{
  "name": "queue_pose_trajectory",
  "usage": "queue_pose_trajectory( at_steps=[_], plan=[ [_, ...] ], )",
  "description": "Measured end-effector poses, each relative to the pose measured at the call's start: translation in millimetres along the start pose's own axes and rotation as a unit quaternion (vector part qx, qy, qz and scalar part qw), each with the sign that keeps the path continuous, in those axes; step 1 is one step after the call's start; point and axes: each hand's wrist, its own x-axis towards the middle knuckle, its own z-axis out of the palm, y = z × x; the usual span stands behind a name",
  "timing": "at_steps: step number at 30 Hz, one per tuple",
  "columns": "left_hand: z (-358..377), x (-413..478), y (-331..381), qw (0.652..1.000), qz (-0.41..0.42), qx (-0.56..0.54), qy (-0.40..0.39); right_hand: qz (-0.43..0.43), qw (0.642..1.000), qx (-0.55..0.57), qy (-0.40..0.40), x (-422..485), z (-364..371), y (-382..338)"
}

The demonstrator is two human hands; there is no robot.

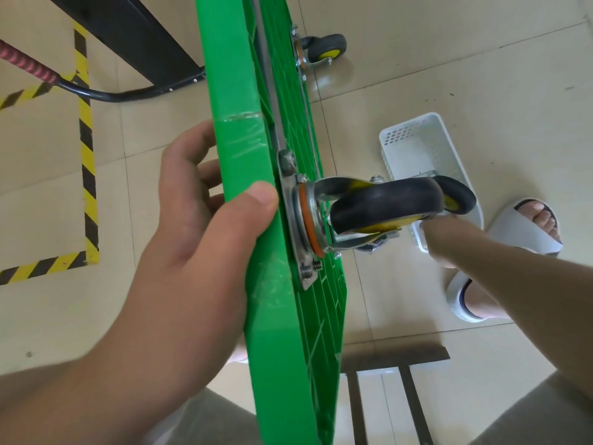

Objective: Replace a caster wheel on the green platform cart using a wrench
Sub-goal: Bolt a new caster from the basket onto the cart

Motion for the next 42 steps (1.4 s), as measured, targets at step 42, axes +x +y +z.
queue_pose_trajectory(
  at_steps=[42],
  plan=[
    [-5, 1, -1, 1.000, -0.005, -0.004, -0.014, -0.051, 0.998, -0.024, -0.010, 14, -17, 0]
  ],
)
